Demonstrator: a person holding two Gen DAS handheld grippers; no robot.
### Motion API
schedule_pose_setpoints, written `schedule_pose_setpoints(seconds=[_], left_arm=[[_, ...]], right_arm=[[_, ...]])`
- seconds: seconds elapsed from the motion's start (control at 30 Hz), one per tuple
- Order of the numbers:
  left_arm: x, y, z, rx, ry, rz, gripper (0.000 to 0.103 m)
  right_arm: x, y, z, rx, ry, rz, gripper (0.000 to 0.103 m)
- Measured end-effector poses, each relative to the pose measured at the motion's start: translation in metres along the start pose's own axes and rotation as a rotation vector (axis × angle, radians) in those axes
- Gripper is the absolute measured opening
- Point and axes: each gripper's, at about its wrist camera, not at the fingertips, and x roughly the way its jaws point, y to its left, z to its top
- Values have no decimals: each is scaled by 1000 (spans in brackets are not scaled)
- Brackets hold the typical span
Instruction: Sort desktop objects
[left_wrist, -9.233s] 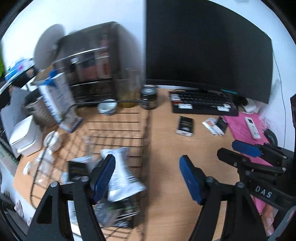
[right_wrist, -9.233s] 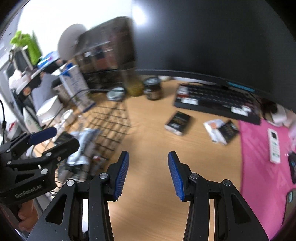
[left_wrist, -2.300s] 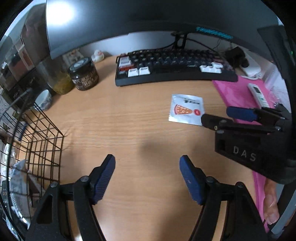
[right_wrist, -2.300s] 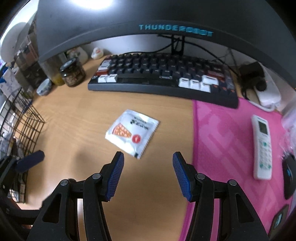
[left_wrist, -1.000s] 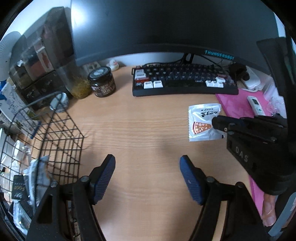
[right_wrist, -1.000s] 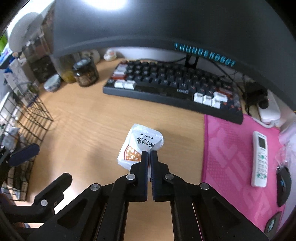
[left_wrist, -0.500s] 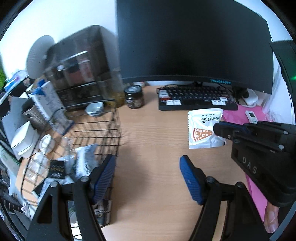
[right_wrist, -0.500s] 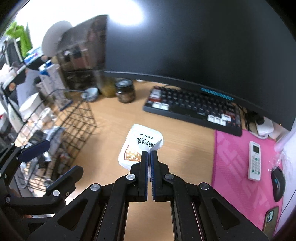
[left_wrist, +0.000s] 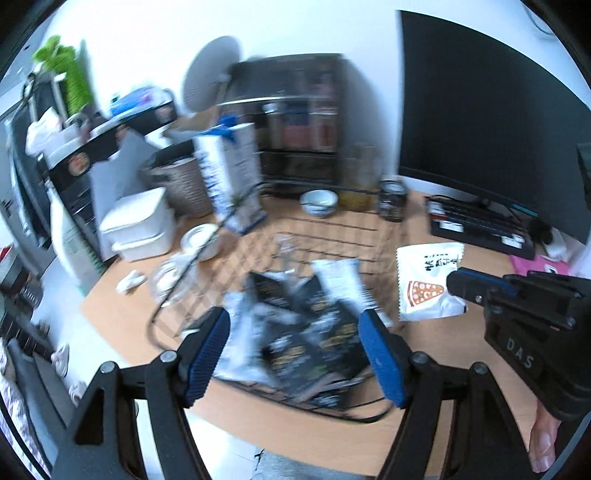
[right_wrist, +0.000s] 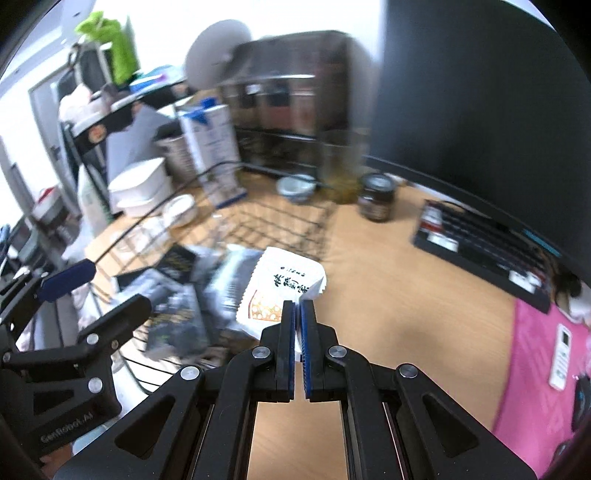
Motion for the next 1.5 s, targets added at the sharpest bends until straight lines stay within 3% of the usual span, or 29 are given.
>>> schedule_pose_setpoints(seconds=[0.4, 1.13, 1.3, 1.5], left_arm=[[5, 58, -14, -78, 16, 53, 76], [5, 72, -15, -93, 12, 71, 76], [3, 71, -16, -86, -2, 76, 79], [-2, 70, -16, -77, -29, 96, 82]], right_arm=[[22, 63, 14, -89, 13, 62, 3], [19, 81, 11, -137, -36, 79, 7], [14, 80, 10, -131, -60, 69, 19], [3, 77, 8, -122, -98, 65, 44]])
